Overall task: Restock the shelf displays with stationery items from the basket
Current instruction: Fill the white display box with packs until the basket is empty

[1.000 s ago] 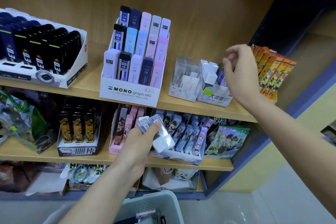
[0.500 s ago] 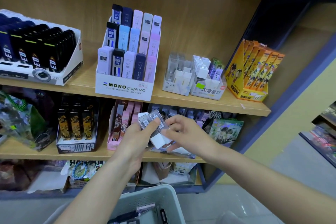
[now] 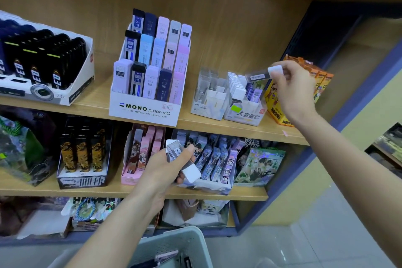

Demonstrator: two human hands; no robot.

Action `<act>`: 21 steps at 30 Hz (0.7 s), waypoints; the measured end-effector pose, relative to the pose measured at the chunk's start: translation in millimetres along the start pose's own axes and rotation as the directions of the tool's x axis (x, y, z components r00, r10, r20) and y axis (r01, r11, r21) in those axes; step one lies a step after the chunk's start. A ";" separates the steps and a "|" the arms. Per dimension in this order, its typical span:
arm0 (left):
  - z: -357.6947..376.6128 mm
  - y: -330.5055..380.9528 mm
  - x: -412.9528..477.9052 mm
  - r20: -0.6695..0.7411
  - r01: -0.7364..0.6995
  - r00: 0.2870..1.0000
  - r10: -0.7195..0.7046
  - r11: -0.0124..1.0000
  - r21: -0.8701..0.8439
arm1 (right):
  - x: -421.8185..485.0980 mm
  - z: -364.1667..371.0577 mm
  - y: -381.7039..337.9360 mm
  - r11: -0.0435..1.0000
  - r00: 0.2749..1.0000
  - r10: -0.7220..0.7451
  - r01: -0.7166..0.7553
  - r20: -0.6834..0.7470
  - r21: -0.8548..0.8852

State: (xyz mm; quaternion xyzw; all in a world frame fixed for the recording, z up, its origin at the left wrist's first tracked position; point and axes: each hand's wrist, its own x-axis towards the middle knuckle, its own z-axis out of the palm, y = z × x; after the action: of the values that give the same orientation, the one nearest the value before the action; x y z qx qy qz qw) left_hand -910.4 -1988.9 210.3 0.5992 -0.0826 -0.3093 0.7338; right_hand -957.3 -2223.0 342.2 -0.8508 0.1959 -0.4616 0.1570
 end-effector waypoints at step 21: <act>-0.3 2.5 7.9 -0.026 0.019 0.999 -0.022 0.993 -0.115 | 23.8 40.0 11.2 0.907 0.963 -0.167 0.234 0.210 -0.350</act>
State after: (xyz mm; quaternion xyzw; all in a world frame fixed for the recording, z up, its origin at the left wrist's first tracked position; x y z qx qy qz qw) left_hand -903.1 -1992.7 210.6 0.5610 -0.0487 -0.3130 0.7648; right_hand -913.7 -2240.6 333.5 -0.9180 0.1763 -0.3531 -0.0387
